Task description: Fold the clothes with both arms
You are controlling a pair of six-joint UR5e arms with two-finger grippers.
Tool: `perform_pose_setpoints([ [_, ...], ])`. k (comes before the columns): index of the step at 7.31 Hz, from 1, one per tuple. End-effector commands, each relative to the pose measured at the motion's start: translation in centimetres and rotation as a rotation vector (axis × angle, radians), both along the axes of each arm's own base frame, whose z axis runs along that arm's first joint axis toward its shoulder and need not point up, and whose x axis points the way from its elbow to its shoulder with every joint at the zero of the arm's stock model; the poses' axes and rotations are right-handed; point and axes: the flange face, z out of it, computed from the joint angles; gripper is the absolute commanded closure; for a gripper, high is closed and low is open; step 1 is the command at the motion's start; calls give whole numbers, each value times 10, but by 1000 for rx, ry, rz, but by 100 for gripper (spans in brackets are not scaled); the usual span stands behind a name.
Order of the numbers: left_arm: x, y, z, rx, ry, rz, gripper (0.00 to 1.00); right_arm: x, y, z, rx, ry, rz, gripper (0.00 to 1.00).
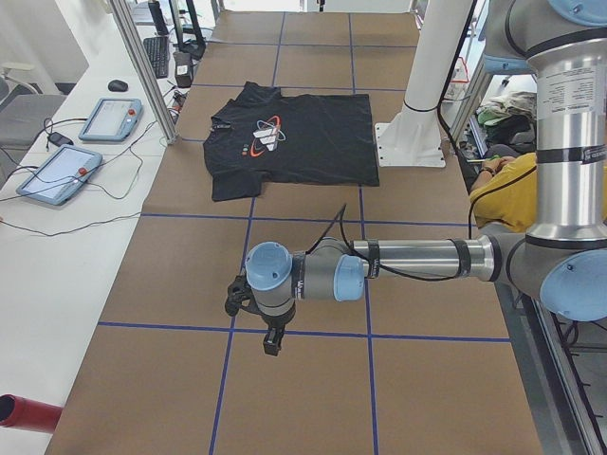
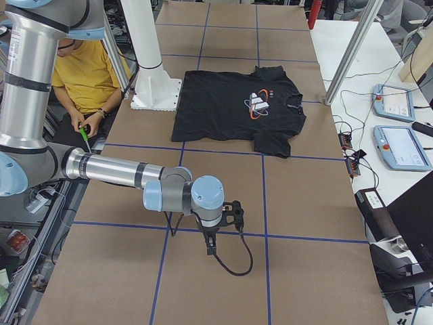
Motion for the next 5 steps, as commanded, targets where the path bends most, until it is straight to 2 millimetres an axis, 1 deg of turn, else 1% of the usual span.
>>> perform_pose_setpoints([
  [1,0,0,-1,11,-2,8,0,0,0,1,-1,0,0,0],
  [2,1,0,0,9,0,8,0,0,0,1,-2,0,0,0],
  [3,0,-2,-8,25,-6,6,0,0,0,0,0,0,0,0],
  [4,-1,-2,-13,35,-11,5,0,0,-3,-5,23,0,0,0],
  [5,-1,-3,-15,39,-11,4,0,0,-6,-4,80,5,2,0],
])
